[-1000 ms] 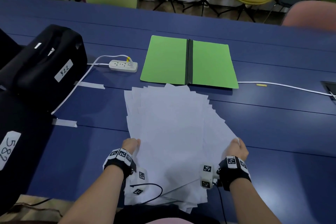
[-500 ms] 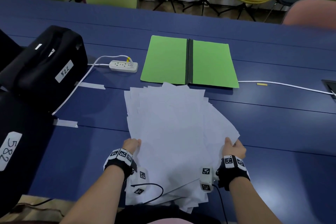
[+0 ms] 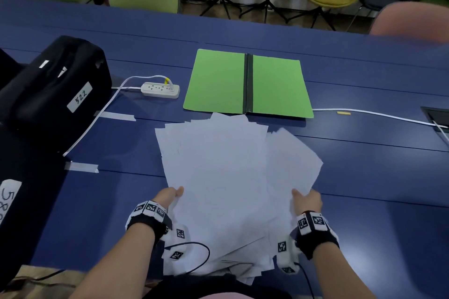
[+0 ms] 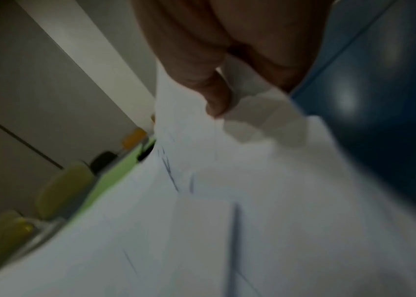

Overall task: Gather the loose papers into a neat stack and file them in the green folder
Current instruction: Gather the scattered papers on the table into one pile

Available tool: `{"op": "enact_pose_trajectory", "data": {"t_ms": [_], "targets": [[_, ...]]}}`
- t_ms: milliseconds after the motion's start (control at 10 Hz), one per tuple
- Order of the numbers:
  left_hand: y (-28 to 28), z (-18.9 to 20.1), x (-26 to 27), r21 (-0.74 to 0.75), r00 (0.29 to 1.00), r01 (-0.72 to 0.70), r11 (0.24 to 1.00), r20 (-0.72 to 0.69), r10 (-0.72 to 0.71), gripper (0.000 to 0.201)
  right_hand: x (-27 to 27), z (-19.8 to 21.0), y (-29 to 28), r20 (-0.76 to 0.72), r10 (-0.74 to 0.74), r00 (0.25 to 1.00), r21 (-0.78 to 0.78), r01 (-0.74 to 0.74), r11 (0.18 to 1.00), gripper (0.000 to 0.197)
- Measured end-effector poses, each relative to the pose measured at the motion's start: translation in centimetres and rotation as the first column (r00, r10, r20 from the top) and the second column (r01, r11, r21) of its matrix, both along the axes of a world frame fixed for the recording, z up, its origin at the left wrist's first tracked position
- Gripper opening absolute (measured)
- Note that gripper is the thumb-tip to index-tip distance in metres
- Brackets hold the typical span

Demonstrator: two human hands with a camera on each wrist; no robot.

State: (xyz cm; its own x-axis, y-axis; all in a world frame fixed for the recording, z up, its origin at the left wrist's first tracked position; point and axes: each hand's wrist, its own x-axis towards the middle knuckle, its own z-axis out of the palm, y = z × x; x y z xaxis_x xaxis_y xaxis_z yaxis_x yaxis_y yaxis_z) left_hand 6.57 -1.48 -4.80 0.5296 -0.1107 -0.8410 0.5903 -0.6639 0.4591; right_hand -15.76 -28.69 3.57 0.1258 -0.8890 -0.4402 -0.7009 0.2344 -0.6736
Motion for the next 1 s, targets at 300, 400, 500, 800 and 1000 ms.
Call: {"op": "enact_pose_trajectory", "data": {"t_ms": [300, 400, 500, 800, 1000], "targets": [[-1.1, 4.5, -1.4, 0.012, 0.999, -0.015, 1.000, 0.038, 0.014, 0.050, 6.0, 13.1, -2.7, 0.426, 0.091, 0.900, -0.583, 0.196, 0.789, 0.023], [-1.3, 5.7, -2.0, 0.033, 1.000, 0.016, 0.999, 0.017, -0.017, 0.061, 7.7, 13.0, -1.7, 0.530, 0.134, 0.837, -0.546, 0.216, 0.809, 0.028], [-1.2, 5.3, -2.0, -0.057, 0.998, -0.059, 0.997, 0.002, 0.059, 0.067, 8.6, 9.8, -0.3, 0.430, 0.156, 0.889, -0.461, 0.068, 0.885, 0.026], [-0.9, 4.9, -1.4, -0.187, 0.978, -0.186, 0.965, -0.127, 0.164, 0.115, 5.9, -1.8, 3.0, -0.164, 0.383, 0.909, 0.056, -0.379, 0.924, 0.062], [-1.2, 5.3, -1.8, -0.175, 0.985, -0.170, 0.970, -0.021, 0.169, 0.106, 2.1, -3.8, 1.6, -0.112, 0.012, 0.994, 0.008, -0.011, 1.000, 0.056]]}}
